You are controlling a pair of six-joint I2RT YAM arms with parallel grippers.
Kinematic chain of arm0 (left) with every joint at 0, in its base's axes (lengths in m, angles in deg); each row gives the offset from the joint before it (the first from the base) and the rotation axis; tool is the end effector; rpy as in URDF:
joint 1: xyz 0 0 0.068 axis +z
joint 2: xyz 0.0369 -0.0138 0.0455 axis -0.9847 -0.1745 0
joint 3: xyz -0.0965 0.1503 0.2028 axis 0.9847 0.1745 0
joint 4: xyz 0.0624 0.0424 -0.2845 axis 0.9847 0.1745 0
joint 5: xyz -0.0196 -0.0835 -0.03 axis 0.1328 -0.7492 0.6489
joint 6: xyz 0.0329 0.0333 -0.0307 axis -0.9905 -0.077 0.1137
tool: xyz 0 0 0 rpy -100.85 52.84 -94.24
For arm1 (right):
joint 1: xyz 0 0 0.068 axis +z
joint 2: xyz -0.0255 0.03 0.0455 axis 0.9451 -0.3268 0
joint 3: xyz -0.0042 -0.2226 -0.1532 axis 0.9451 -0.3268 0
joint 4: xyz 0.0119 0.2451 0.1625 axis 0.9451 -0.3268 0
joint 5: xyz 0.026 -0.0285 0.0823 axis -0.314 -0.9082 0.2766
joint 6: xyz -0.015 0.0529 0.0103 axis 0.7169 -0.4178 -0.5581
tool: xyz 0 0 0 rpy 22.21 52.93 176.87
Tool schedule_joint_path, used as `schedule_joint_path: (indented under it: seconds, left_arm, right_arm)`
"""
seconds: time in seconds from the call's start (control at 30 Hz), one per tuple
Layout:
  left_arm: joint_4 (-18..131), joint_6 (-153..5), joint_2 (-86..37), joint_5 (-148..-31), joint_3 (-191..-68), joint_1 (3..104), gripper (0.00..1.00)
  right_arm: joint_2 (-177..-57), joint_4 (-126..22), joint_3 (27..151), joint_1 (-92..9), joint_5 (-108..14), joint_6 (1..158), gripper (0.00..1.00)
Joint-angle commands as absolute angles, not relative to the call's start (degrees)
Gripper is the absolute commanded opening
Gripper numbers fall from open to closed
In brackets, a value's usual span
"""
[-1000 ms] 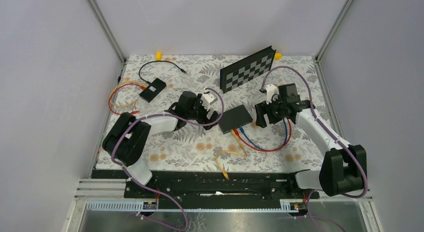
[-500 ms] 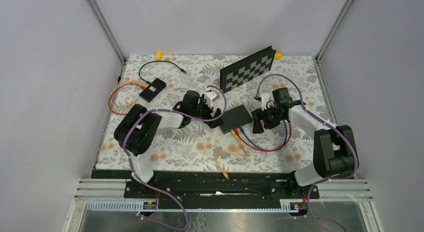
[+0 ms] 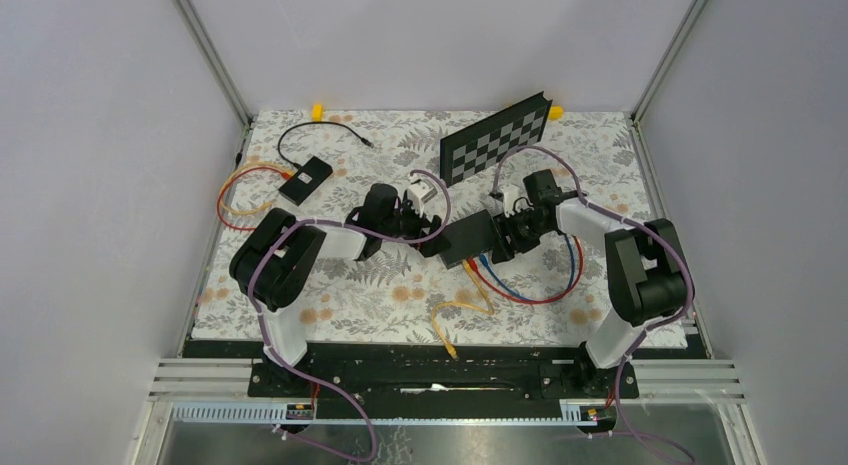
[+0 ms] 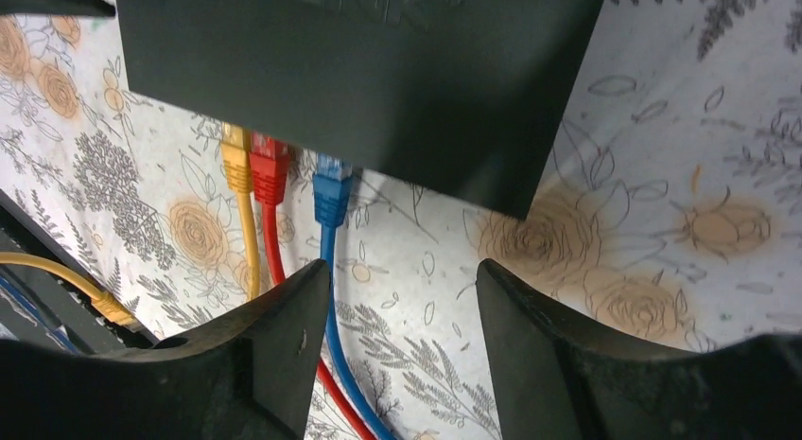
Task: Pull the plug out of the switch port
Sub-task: Move the switch port to the center of the board.
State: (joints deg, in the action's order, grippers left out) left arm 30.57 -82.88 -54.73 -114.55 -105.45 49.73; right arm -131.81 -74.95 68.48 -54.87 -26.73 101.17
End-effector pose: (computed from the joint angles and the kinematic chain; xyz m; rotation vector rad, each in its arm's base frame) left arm 0.3210 -0.2113 0.1090 0.8491 1.9552 -0.9499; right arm 0.3263 0.1128 0.1385 -0.8395 2.4946 0.6566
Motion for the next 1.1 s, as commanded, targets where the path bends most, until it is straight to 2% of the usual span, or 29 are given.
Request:
schedule_joint_path:
  seconds: [0.0, 0.57, 0.8, 0.9, 1.07]
  left_arm:
    - [24.7, -81.8, -55.0, -116.9, -105.1, 49.4, 0.99]
    - [28.2, -85.4, -52.9, -125.0, -99.8, 47.3, 0.96]
    - [32.2, -91.0, -49.1, -126.1, -97.3, 44.3, 0.96]
    - [30.8, -91.9, -47.0, -122.7, -95.2, 43.6, 0.96]
    - [25.8, -90.1, -44.6, -109.1, -94.2, 43.2, 0.99]
  right_arm:
    - [-135.5, -73.2, 73.1, -54.4, -23.3, 99.5, 0.65]
    - [-141.9, -73.4, 81.7, -55.8, -19.0, 97.9, 0.65]
    - [-145.5, -78.9, 83.8, -61.4, -12.4, 101.6, 0.65]
    - [-145.5, -82.0, 83.8, -64.6, -10.6, 105.4, 0.65]
    - [-144.4, -84.6, 81.5, -66.3, -9.8, 109.6, 0.64]
